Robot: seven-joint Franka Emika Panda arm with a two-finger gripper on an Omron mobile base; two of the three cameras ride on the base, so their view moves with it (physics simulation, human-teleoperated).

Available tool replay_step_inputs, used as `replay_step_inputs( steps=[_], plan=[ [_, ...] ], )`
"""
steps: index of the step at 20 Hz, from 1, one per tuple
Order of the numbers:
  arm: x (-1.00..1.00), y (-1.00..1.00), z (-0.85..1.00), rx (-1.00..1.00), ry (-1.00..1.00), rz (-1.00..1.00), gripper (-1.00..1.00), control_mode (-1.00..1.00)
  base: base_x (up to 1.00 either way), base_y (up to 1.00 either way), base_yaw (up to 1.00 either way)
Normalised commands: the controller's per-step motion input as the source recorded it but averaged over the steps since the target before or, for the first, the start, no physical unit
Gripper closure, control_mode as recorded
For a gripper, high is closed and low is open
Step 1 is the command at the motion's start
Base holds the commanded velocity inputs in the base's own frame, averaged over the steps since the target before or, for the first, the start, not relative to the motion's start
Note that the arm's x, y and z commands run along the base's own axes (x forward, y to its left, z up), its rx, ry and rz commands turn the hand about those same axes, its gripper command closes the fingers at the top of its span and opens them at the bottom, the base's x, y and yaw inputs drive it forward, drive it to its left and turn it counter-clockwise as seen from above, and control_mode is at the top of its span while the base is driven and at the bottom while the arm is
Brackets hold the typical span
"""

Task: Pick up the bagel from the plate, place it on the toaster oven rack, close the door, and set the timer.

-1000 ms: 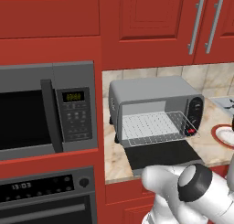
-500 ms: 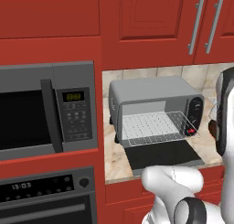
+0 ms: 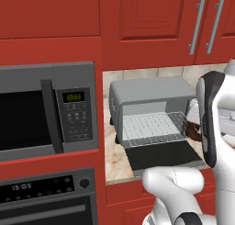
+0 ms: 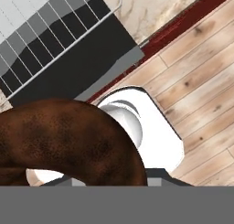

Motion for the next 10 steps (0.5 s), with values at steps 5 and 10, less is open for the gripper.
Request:
replay_step_inputs(
  steps=[5,10],
  plan=[
    [0.37,0.19,0.02,0.0,0.0,0.0,1.0,-1.0,0.0,0.0,0.0],
    [0.27,0.36,0.0,0.0,0.01,0.0,1.0,-1.0,0.0,0.0,0.0]
  ],
)
